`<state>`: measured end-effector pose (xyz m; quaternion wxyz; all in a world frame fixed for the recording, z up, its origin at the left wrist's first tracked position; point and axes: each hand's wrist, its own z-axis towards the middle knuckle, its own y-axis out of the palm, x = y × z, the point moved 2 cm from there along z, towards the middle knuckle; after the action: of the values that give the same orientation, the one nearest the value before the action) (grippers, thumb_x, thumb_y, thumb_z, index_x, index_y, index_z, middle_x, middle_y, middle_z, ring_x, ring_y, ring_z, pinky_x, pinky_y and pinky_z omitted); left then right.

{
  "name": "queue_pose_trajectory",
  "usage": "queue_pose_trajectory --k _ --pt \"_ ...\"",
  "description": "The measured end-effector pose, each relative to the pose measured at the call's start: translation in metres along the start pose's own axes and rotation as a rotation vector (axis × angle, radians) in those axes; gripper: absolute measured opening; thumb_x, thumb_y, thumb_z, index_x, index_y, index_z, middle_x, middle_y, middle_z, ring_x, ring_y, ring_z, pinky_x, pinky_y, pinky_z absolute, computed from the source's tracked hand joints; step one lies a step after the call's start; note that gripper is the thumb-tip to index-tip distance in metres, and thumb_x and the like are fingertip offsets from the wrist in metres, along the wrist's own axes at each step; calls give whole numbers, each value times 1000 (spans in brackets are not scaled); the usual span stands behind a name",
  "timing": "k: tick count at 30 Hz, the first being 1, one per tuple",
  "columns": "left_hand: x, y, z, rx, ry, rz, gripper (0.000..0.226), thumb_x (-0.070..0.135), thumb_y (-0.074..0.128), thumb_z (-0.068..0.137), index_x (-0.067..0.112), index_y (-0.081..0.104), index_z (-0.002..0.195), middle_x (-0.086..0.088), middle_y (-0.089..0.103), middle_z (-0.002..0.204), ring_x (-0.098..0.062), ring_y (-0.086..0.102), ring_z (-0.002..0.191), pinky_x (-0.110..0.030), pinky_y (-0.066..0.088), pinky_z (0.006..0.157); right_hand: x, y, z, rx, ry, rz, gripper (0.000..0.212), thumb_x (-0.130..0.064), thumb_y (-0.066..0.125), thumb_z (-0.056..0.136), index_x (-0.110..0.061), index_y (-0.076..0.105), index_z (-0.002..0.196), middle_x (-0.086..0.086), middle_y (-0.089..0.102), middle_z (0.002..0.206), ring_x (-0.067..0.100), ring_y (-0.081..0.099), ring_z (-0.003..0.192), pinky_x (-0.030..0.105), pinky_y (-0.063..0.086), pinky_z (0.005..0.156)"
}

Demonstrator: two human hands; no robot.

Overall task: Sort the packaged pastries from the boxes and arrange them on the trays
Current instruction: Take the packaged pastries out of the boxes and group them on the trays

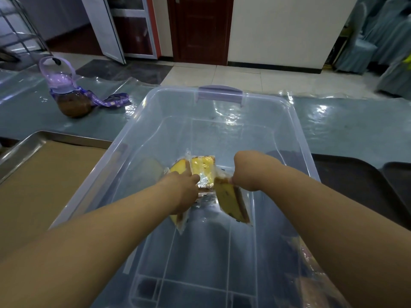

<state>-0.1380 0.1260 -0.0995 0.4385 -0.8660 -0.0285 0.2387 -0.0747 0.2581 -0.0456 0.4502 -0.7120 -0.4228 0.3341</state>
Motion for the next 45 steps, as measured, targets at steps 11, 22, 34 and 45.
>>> queue_pose_trajectory --k 11,22,34,45 --pt "-1 -7 11 -89 151 197 31 12 49 92 14 60 121 -4 56 128 -29 48 121 -50 35 101 10 -8 -1 41 131 14 27 -10 51 90 -15 38 67 3 44 70 21 48 68 31 41 65" --pt "-18 -21 -21 45 44 -56 24 3 47 91 5 61 110 -7 59 100 -25 58 89 -32 47 77 -3 -28 23 360 71 47 9 -3 49 91 -6 52 99 7 46 91 23 46 80 30 36 68" --pt "-29 -7 -35 29 102 -137 24 4 57 86 5 63 110 -14 60 111 -28 62 97 -31 49 83 -39 46 42 90 -637 -607 58 -10 51 93 -24 26 144 15 50 122 32 57 97 35 40 66" --pt "-45 -17 -41 114 85 -76 22 -3 52 85 7 61 103 -11 59 103 -28 61 94 -35 53 82 -41 77 55 174 -604 -694 37 -12 45 93 -10 47 130 14 52 117 33 59 94 34 35 61"
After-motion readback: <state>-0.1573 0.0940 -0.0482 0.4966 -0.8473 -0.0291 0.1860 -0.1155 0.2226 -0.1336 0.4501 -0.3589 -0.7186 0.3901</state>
